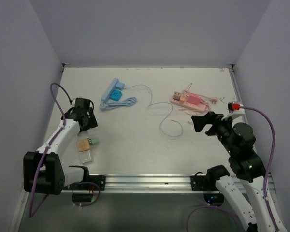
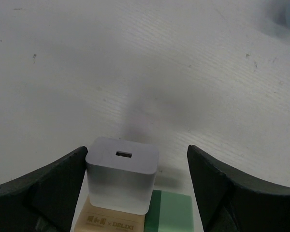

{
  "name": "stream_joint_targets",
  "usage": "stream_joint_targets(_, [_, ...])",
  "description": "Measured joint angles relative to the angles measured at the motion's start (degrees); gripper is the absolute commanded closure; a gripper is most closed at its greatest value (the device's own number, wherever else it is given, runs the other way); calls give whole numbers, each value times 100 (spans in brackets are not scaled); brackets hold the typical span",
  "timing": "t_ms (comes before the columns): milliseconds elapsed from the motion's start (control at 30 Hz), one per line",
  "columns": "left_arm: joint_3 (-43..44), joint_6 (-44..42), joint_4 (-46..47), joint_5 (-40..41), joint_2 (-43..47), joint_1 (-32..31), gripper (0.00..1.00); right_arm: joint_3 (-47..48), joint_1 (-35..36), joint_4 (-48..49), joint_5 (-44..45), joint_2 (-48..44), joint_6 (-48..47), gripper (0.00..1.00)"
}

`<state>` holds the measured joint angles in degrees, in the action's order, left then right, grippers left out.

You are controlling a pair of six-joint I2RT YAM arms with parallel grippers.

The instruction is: Pull the plug off the socket

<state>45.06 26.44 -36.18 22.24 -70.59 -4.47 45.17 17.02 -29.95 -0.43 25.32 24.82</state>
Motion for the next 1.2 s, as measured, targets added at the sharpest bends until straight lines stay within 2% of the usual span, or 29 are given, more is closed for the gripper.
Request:
stream_joint_targets(267, [-243,92,55,-61,-251,2,18,-57,83,-2,146,-35,-31,1])
stream_joint_targets(500, [-247,131,68,-157,-258,2,35,-114,127,0,247,-39,-39,1])
stream_joint_targets(733, [-199,175,48,-389,-258,-107,44,-160,138,0,254,-105,-39,1])
stream_joint_targets(1000, [341,623,28,-649,-531,-1174,45,-160,138,0,267,-107,-39,1])
stream_joint_targets(1200, [992,1001,111,-706,-1366,-2039,42,-170,138,0,267,-105,-39,1])
